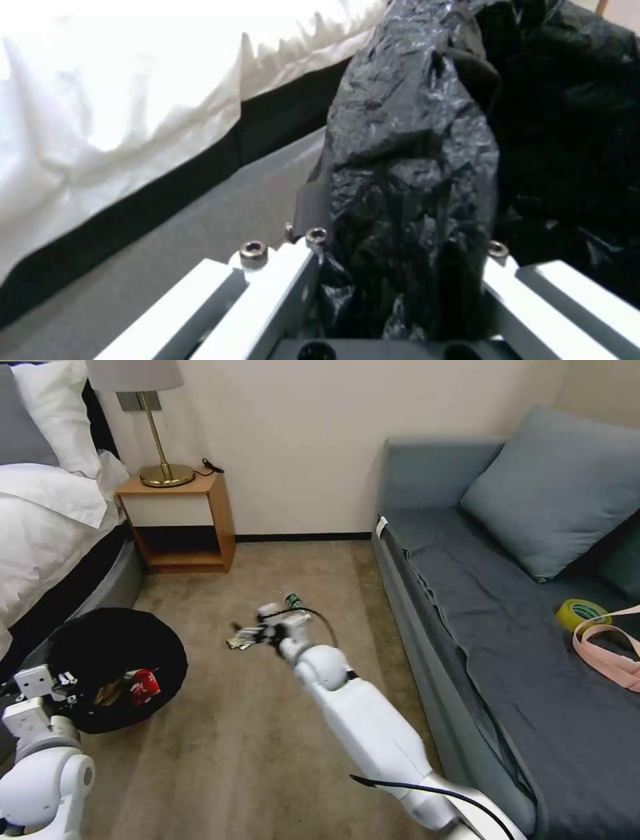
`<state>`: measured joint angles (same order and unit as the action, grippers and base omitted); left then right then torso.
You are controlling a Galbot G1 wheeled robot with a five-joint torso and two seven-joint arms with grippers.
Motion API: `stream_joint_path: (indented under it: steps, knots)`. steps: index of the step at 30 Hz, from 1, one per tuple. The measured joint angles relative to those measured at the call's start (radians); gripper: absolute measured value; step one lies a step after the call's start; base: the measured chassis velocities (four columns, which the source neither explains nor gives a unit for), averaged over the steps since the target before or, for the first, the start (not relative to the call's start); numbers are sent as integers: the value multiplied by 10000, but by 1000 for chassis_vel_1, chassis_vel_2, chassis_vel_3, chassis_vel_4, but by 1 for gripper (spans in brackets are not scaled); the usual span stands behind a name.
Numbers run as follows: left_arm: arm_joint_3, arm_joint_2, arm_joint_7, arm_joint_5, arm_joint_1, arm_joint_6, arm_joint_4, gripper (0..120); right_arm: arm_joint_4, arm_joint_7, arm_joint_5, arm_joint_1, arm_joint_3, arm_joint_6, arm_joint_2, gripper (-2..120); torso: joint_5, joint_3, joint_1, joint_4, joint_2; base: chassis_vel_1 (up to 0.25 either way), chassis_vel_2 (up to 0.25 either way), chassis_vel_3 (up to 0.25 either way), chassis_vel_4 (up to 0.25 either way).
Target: Pick up the trash bin, then pick up the garbage on the floor and place it into the trash bin.
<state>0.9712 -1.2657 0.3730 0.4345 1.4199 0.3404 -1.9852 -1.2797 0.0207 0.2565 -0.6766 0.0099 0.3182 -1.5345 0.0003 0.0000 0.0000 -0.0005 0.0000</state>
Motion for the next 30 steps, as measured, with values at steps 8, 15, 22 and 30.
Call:
stream_joint_path:
  steps: [8, 15, 22, 30]
  knots:
    - [234, -232, 35, 344, 43, -32, 43, 4, -307, 12, -421, -954, 953, -141, 516, 100, 1, -1, 0, 3, 0, 0, 0, 0, 0]
    - [287, -1019, -16, 480, 283, -373, 78, 4, -811, 68, -1081, -2027, 1719, -363, 487, 100, 0, -1, 0, 5, 0, 0, 0, 0, 0]
    - [498, -1057, -40, 728, 334, -445, 140, 4, -849, 148, -1395, -2413, 2186, -684, 412, 100, -2, -1, 0, 4, 0, 0, 0, 0, 0]
    - [1075, -792, -40, 1170, 337, -422, 155, 4, -799, 225, -1442, -2391, 2262, -723, 235, 100, -3, -1, 0, 5, 0, 0, 0, 0, 0]
